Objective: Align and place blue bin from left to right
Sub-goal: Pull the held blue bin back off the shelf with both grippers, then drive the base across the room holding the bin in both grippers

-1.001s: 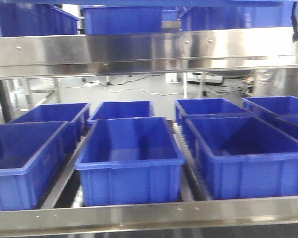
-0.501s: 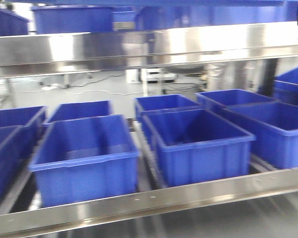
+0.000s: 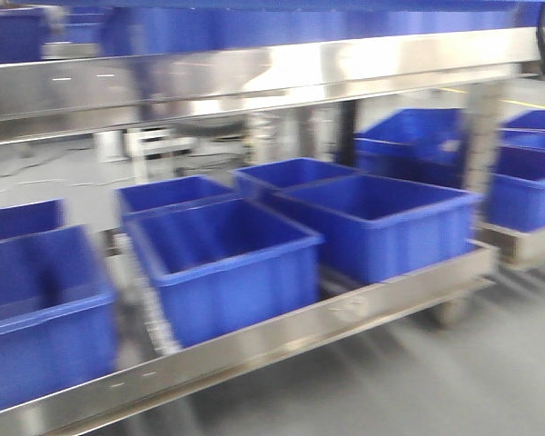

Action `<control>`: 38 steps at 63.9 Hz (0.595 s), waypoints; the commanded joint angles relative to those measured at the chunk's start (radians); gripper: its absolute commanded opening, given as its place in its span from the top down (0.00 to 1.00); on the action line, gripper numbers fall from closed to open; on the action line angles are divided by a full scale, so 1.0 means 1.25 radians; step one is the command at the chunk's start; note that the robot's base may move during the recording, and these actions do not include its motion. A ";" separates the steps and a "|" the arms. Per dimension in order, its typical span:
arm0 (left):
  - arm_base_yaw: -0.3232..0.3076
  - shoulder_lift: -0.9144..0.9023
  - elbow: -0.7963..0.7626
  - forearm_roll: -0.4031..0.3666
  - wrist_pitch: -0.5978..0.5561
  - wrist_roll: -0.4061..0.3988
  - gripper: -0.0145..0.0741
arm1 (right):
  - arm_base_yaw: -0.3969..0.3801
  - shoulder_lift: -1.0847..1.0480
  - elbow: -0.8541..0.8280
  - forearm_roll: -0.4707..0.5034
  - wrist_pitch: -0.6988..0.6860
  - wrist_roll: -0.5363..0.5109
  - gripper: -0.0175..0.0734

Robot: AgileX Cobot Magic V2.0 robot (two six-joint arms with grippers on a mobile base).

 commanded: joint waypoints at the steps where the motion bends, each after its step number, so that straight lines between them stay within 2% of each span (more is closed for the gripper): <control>1: 0.001 -0.023 -0.013 0.024 -0.048 0.016 0.96 | -0.003 -0.021 -0.018 -0.025 -0.082 -0.017 0.98; 38: 0.001 -0.023 -0.013 0.037 -0.048 0.016 0.96 | -0.003 -0.021 -0.018 -0.025 -0.082 -0.017 0.98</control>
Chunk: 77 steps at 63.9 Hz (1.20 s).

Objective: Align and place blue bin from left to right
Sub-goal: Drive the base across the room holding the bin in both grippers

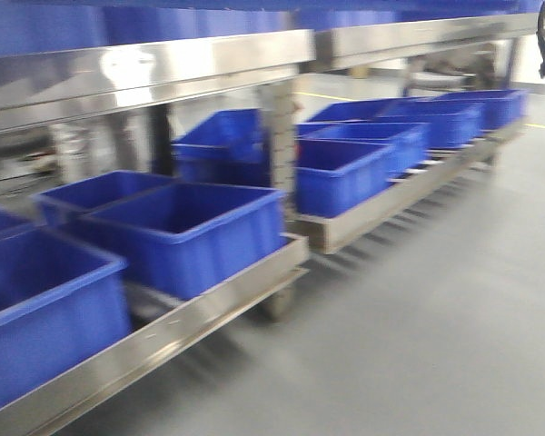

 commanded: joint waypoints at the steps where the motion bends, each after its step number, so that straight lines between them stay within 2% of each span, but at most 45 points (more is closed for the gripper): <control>1: 0.001 -0.023 -0.013 0.036 -0.048 0.018 0.96 | -0.003 -0.021 -0.018 -0.025 -0.082 -0.018 0.98; 77: 0.001 -0.023 -0.013 0.037 -0.048 0.018 0.96 | -0.003 -0.021 -0.018 -0.025 -0.082 -0.018 0.98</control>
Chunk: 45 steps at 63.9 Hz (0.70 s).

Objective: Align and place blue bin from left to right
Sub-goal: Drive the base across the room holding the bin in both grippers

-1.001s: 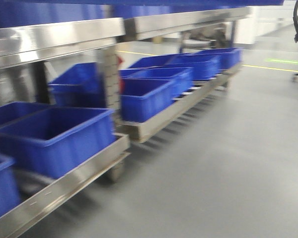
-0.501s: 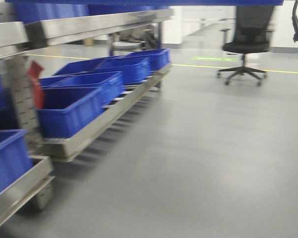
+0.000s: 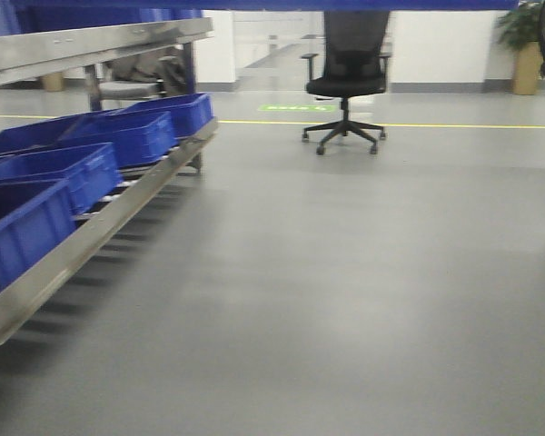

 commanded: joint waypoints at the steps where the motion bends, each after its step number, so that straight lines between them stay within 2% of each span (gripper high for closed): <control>1: 0.001 -0.023 -0.013 0.036 -0.048 0.018 0.96 | -0.003 -0.021 -0.018 -0.025 -0.077 -0.018 0.98; 45: 0.001 -0.023 -0.013 0.036 -0.048 0.018 0.96 | -0.003 -0.021 -0.018 -0.025 -0.078 -0.018 0.98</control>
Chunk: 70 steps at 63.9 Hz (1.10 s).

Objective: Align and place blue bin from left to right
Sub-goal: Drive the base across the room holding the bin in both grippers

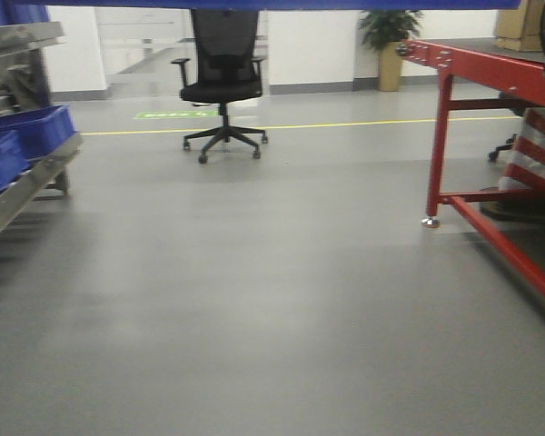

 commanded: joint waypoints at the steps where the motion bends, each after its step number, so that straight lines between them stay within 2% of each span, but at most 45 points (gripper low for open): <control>1: 0.001 -0.023 -0.013 0.034 -0.048 0.018 0.96 | -0.003 -0.021 -0.018 -0.025 -0.078 -0.018 0.98; 70: 0.001 -0.023 -0.013 0.034 -0.048 0.018 0.96 | -0.003 -0.021 -0.018 -0.025 -0.078 -0.018 0.98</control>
